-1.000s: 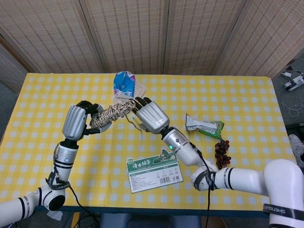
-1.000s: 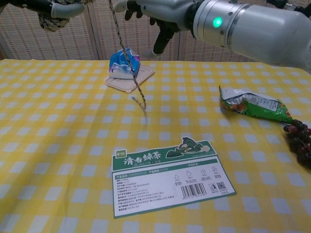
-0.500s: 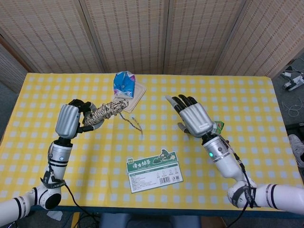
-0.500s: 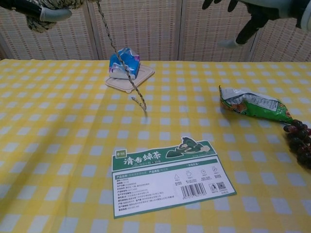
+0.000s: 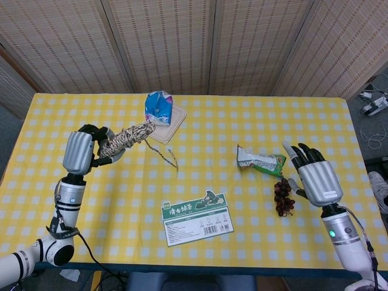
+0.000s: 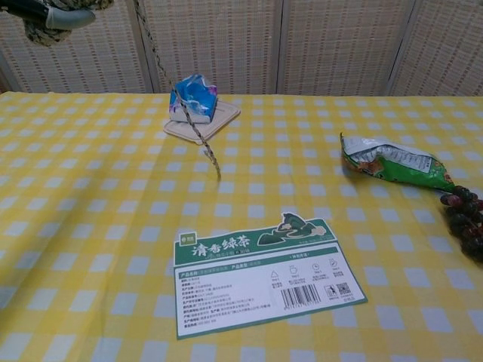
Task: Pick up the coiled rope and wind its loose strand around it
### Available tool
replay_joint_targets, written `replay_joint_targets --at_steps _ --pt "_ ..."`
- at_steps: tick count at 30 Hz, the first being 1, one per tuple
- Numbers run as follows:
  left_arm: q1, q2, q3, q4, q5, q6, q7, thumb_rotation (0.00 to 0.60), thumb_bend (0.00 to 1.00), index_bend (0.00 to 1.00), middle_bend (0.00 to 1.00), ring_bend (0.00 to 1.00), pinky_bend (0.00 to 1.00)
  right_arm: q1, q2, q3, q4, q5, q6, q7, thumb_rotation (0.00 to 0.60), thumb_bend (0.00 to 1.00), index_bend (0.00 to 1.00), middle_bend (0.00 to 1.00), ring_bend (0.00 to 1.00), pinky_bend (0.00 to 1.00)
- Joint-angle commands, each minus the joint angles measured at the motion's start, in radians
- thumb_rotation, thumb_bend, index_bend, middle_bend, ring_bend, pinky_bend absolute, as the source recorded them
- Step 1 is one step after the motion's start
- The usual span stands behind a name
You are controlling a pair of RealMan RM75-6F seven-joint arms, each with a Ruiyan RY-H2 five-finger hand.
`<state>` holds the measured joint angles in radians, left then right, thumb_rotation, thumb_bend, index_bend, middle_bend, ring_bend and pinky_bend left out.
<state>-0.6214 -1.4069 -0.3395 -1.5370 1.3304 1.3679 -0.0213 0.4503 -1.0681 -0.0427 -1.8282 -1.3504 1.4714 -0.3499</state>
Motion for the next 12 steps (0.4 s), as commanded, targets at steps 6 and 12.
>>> replay_joint_targets --at_steps 6,12 --pt "0.007 0.007 -0.001 -0.001 0.003 0.009 0.008 0.541 0.23 0.75 0.87 0.67 0.42 -0.159 0.021 -0.06 0.077 -0.108 0.121 0.092 0.6 0.26 0.0 0.2 0.12 0.22" --pt "0.014 0.013 -0.001 -0.002 0.002 0.015 0.014 0.544 0.23 0.75 0.87 0.67 0.42 -0.212 0.011 -0.053 0.102 -0.125 0.138 0.108 0.6 0.26 0.0 0.2 0.12 0.22"
